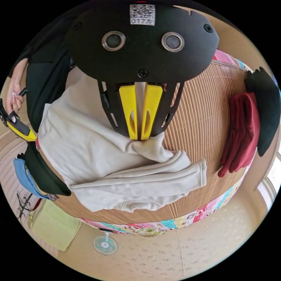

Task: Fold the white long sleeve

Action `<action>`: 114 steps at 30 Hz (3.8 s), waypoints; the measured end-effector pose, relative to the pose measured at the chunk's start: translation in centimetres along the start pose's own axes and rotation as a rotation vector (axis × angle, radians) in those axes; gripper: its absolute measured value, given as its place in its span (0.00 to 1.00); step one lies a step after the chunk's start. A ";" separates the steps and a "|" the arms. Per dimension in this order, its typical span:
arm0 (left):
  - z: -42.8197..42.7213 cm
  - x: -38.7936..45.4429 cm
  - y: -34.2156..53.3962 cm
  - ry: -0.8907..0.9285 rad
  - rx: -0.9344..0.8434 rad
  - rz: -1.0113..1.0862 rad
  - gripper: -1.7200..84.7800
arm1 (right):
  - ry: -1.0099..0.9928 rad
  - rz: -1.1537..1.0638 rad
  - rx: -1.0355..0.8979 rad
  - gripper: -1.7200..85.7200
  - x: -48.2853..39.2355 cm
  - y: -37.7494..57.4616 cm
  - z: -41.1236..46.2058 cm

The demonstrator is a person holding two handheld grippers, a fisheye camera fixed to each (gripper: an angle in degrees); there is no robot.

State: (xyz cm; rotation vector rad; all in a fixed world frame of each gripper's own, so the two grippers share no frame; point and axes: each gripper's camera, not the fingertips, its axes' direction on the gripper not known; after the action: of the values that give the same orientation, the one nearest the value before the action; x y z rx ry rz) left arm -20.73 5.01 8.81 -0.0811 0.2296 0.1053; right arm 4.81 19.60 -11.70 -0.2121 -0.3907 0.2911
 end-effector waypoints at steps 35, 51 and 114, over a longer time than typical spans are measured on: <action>-8.2 -1.7 12.3 0.345 -0.422 0.062 0.06 | -0.161 -0.198 -0.436 0.06 15.7 -1.0 -4.4; -31.7 -10.8 14.0 0.870 0.332 -0.186 0.04 | -0.716 -0.216 0.242 0.05 22.4 0.7 -24.4; -6.6 -14.1 9.6 0.929 0.208 -0.831 0.11 | -0.026 -0.290 0.085 0.10 -10.8 -9.1 15.6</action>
State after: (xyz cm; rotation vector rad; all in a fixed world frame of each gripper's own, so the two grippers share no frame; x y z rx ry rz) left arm -36.93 12.59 4.96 -0.0081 1.1087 -0.8042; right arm -8.87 9.95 1.08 -0.0664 -0.4279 0.0247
